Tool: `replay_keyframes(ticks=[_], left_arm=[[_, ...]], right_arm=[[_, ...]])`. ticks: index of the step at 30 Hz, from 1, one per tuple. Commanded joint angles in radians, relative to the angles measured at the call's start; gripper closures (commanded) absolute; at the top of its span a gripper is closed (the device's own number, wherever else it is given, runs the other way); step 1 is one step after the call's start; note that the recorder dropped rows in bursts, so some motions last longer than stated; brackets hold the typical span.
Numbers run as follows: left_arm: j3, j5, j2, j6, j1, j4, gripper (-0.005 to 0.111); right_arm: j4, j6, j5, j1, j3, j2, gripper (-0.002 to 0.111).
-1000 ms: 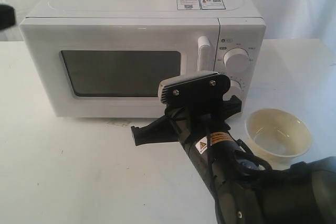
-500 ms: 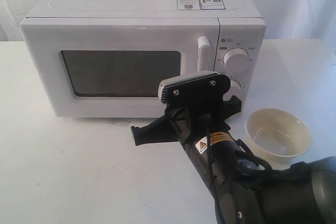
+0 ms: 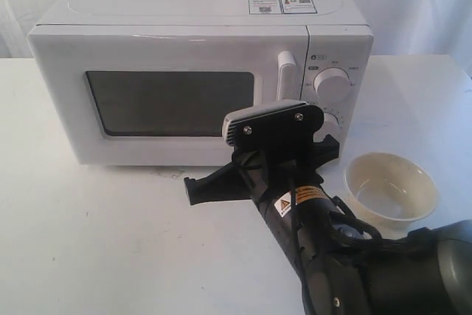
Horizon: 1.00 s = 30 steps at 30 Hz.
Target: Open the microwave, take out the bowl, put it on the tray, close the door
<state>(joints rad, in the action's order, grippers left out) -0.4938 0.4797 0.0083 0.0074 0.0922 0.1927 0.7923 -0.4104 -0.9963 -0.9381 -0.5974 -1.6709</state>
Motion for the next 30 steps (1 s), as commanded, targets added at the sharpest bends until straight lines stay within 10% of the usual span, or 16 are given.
replay_keyframes(ticks=[1,10,30], left_arm=[[0.105,-0.1,-0.008,-0.062,-0.022,-0.073,0.107],[0.354,-0.386,-0.008,-0.055,-0.023,-0.146,0.107],[0.494,-0.228,-0.008,-0.289,-0.023,-0.211,0.107]], right_arm=[[0.001,0.004,0.002,-0.003,0.005,0.006,0.108],[0.003,0.004,0.002,-0.003,0.005,0.006,0.108],[0.003,0.004,0.002,-0.003,0.005,0.006,0.108]])
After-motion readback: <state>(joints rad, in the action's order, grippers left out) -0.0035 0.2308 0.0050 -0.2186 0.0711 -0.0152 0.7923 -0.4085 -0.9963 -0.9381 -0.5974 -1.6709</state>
